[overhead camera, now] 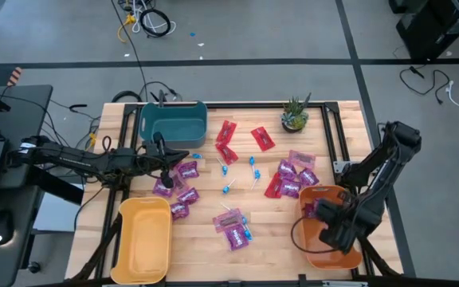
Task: Sort candy
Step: Put the purple candy into the orange bin
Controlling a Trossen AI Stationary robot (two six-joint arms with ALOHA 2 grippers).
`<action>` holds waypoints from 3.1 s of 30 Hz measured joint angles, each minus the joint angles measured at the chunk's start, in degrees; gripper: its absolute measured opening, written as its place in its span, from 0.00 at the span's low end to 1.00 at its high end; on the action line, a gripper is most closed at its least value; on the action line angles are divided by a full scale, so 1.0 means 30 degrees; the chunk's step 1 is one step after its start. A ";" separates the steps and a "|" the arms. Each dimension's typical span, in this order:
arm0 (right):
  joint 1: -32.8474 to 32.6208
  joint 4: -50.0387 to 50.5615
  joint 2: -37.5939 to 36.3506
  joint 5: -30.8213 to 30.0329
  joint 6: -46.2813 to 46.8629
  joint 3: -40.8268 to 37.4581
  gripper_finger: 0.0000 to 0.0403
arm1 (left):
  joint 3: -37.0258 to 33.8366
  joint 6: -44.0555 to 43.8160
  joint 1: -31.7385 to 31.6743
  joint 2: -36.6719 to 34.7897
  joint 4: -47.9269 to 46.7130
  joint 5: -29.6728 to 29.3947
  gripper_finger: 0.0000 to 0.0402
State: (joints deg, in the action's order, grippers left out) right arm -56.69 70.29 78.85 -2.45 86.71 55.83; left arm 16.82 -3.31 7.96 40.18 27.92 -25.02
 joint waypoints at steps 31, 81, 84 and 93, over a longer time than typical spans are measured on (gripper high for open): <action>-0.0022 0.0760 0.2140 0.0842 -0.4302 -0.0007 0.00 | 0.0000 -0.0052 0.0003 -0.0004 0.0023 0.0007 0.01; 0.1552 0.0974 0.2040 0.1532 -0.5079 0.0553 0.19 | -0.0002 -0.0022 0.0003 0.0000 -0.0144 0.0007 0.01; 0.1552 0.1955 0.1737 0.1556 -0.4581 0.1650 0.19 | 0.0000 -0.0063 0.0003 -0.0004 -0.0144 0.0007 0.01; 0.1558 0.5285 0.0564 -0.2029 -0.2816 0.6447 0.19 | 0.0000 -0.0118 0.0003 -0.0001 -0.0115 0.0007 0.01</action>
State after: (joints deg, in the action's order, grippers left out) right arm -52.01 86.15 80.55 -8.54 78.26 75.17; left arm 16.82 -3.66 7.97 40.17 27.57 -24.99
